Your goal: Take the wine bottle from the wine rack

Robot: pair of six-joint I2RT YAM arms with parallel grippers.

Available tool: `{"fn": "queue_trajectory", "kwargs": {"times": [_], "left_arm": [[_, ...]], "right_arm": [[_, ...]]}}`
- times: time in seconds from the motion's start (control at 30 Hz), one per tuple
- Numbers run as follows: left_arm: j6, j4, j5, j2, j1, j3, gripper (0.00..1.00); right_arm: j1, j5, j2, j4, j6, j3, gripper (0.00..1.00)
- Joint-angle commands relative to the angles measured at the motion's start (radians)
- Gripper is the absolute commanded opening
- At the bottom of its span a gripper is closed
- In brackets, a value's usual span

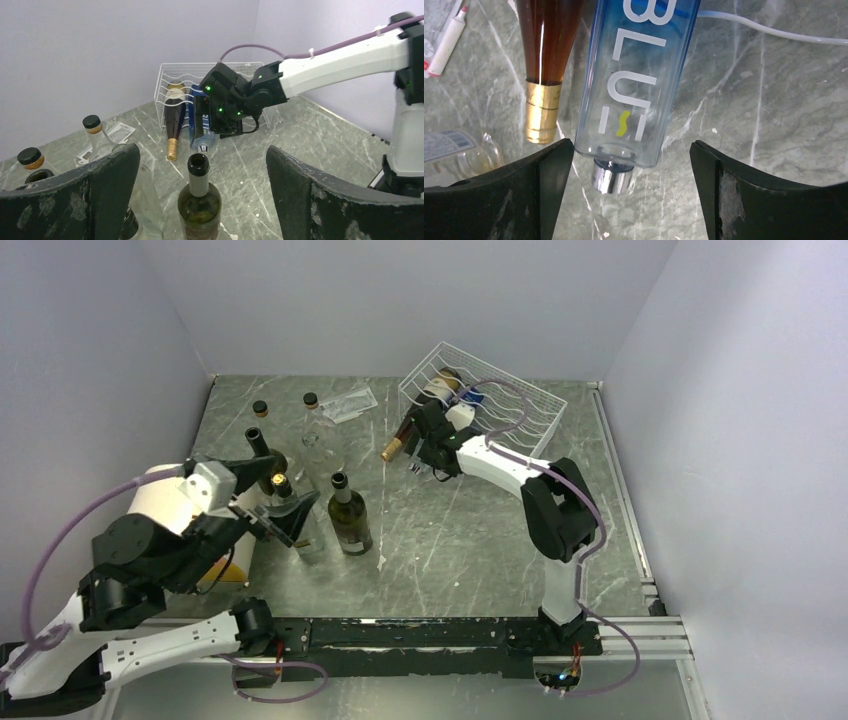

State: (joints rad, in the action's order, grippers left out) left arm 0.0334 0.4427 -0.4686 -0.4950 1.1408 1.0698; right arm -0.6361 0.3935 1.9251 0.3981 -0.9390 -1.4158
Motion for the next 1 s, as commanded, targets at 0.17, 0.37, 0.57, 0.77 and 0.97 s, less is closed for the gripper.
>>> {"fn": "queue_trajectory", "kwargs": {"times": [0.17, 0.37, 0.57, 0.77, 0.97], "left_arm": [[-0.057, 0.01, 0.022, 0.139, -0.001, -0.057, 1.0], [-0.08, 0.051, 0.021, 0.129, -0.001, -0.027, 1.0], [-0.109, 0.046, 0.059, 0.072, -0.001, -0.004, 1.0], [-0.13, 0.03, 0.054, 0.001, -0.001, -0.007, 0.99], [-0.136, 0.013, 0.049, -0.084, -0.001, 0.026, 0.99]], "right_arm": [[0.004, 0.078, 0.119, -0.015, -0.016, -0.102, 0.91], [0.019, 0.079, 0.157, -0.056, -0.025, -0.086, 0.87], [0.023, 0.039, 0.149, -0.111, -0.011, -0.038, 0.74], [0.023, -0.031, 0.056, -0.162, 0.012, 0.085, 0.47], [0.017, -0.142, -0.128, -0.148, 0.069, 0.258, 0.31]]}}
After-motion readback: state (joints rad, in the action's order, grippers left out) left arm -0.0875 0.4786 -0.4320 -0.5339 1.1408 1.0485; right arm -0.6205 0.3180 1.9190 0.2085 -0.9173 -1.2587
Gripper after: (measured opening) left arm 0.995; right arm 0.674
